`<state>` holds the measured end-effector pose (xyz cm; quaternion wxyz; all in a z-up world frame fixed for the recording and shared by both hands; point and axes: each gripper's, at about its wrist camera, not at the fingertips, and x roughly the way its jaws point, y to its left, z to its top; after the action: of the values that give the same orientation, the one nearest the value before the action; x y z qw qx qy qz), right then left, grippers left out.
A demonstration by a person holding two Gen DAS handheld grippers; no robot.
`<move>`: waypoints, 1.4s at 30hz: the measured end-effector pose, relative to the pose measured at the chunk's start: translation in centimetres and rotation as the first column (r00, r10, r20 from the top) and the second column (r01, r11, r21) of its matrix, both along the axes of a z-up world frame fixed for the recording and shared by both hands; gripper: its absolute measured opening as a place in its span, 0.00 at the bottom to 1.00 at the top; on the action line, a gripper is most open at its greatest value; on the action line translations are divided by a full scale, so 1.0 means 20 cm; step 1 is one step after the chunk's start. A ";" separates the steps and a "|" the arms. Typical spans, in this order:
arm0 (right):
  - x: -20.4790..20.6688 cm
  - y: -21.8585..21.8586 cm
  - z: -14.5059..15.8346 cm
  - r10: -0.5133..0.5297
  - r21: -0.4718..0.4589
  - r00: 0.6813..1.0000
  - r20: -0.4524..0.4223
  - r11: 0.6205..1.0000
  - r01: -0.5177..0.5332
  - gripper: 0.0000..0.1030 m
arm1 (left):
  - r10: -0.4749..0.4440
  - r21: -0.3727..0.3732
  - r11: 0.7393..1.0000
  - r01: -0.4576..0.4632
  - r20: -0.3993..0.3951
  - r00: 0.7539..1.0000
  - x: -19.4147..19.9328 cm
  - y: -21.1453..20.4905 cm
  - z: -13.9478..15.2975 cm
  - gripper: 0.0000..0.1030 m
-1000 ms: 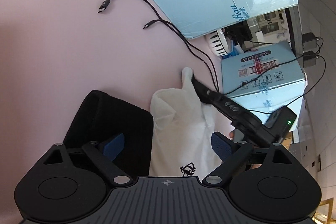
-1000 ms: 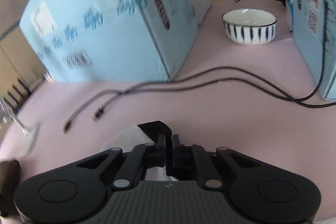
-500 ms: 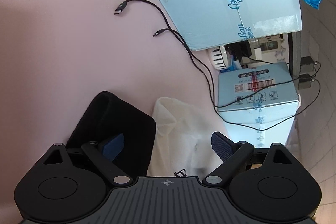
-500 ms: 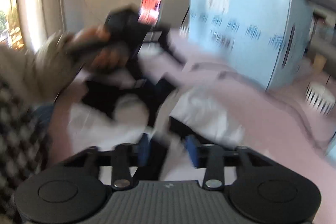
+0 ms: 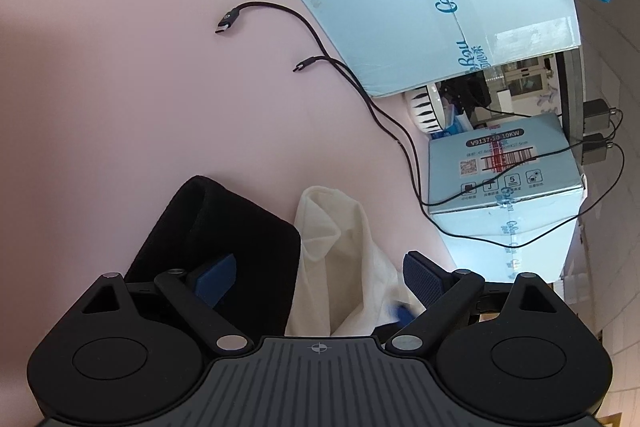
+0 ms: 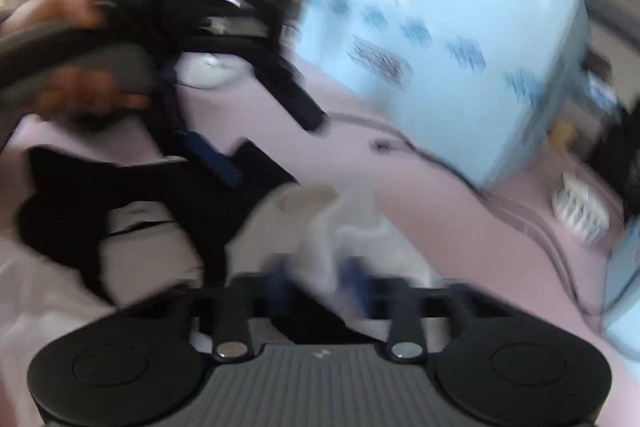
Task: Fold clothes
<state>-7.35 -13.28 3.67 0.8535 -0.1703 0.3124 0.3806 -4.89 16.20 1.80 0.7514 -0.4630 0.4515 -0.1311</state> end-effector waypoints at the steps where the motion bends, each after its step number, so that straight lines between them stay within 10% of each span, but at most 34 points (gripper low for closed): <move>1: 0.05 -0.06 0.02 -0.047 0.050 0.999 -0.024 0.998 0.048 0.09 | -0.004 -0.007 1.000 0.004 -0.002 1.000 0.00 0.01 0.00 0.90; 7: 0.07 -0.20 0.20 -0.209 0.104 0.965 0.160 0.975 0.194 0.06 | 0.045 0.005 0.999 -0.045 0.023 0.999 -0.03 0.11 0.01 0.90; 15: -0.16 -0.24 0.35 -0.126 0.105 0.955 0.268 0.989 0.101 0.06 | 0.075 -0.082 0.995 -0.061 0.180 0.981 -0.10 0.11 0.09 0.90; 18: -0.23 -0.18 0.32 -0.063 0.065 0.970 0.236 0.997 0.049 0.07 | -0.002 -0.110 0.993 0.033 0.272 0.962 -0.09 -0.03 0.16 0.90; 26: -0.38 -0.01 0.05 0.176 -0.053 0.984 -0.026 0.983 -0.178 0.08 | -0.039 -0.117 0.992 0.051 0.104 0.994 0.09 -0.20 -0.07 0.89; 30: -0.41 0.01 0.00 0.157 -0.046 0.987 -0.037 0.986 -0.159 0.30 | -0.033 -0.177 0.983 0.051 0.103 0.994 0.05 -0.14 -0.03 0.89; 37: -0.31 -0.25 0.19 -0.041 0.314 0.998 -0.053 0.948 0.055 0.81 | -0.021 -0.280 0.959 0.050 0.102 0.995 -0.02 -0.03 0.02 0.92; 42: -0.08 -0.18 -0.05 -0.191 0.198 0.940 -0.283 0.947 0.252 0.80 | -0.014 -0.352 0.935 0.048 0.101 0.995 -0.07 0.05 0.06 0.93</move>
<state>-9.01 -16.91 2.57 0.8566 0.0181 0.3926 0.3343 -6.24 17.29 3.05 0.6745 -0.5766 0.3909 -0.2443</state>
